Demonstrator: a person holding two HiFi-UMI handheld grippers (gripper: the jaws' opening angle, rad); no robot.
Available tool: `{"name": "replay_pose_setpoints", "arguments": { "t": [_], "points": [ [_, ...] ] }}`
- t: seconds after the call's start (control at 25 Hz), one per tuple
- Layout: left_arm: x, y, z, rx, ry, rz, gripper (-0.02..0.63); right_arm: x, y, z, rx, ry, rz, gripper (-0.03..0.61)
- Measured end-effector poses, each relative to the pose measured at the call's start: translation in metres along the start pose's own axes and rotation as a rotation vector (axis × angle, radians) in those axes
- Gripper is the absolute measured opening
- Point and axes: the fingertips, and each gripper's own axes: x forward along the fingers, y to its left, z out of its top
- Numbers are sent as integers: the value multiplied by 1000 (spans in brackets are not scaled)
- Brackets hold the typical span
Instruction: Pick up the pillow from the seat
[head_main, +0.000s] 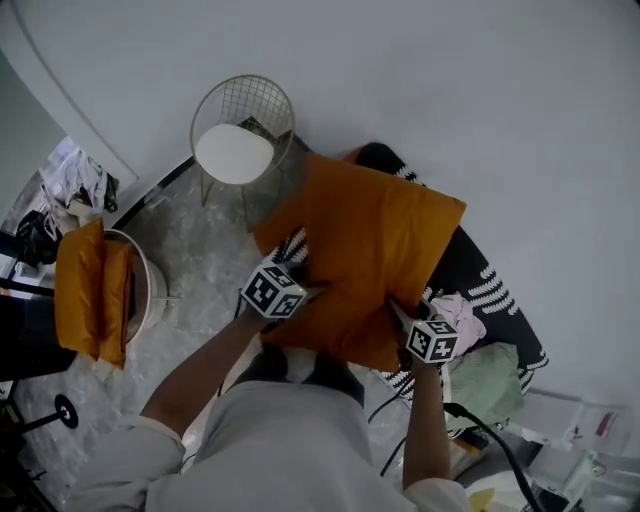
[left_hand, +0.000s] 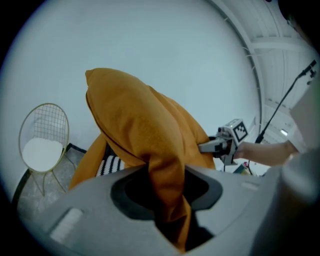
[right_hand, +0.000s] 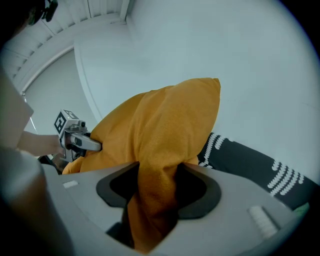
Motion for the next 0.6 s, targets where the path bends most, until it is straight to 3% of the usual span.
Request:
{"name": "replay_pose_setpoints", "arguments": {
  "t": [0.6],
  "points": [
    [1, -106, 58, 257, -2, -187, 138, -140, 5, 4, 53, -248, -221, 230]
  ]
}}
